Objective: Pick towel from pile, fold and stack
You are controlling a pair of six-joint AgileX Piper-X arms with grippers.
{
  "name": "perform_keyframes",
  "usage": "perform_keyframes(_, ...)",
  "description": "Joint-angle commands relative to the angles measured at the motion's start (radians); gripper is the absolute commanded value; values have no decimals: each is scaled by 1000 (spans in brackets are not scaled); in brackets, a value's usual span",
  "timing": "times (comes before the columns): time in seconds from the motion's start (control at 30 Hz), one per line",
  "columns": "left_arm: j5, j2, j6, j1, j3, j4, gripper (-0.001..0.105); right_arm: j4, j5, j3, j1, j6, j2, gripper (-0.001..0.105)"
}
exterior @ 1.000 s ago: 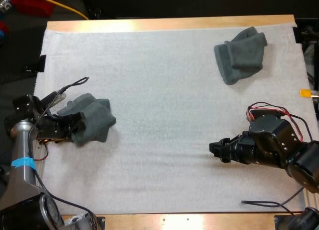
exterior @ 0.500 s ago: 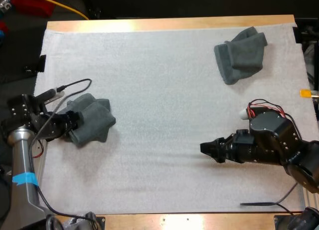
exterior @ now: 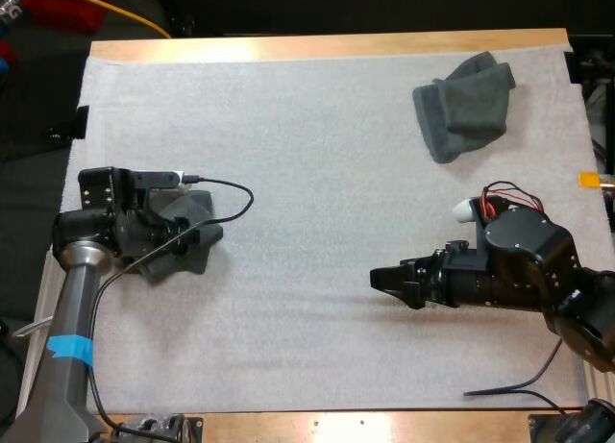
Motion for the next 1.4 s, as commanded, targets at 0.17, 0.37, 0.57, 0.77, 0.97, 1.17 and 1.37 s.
perform_keyframes(0.17,-105,32,-12,0,-4,-12,65,0,-11,-2,2,-4,-5,63)
perform_keyframes(0.37,-103,125,-12,0,-4,-7,65,0,-11,-2,2,12,-5,63)
perform_keyframes(0.57,-103,195,-12,0,-4,20,65,0,-11,-2,2,18,-5,63)
perform_keyframes(0.77,-103,199,-12,0,-13,24,65,0,-9,-2,2,18,-5,63)
perform_keyframes(0.97,-103,157,-12,0,-100,43,65,0,-9,-2,2,18,-5,63)
perform_keyframes(1.17,-102,107,-12,0,-210,46,65,0,-9,-2,2,18,-5,63)
perform_keyframes(1.37,-5,98,-12,-4,-260,117,65,0,-3,-2,2,18,-5,63)
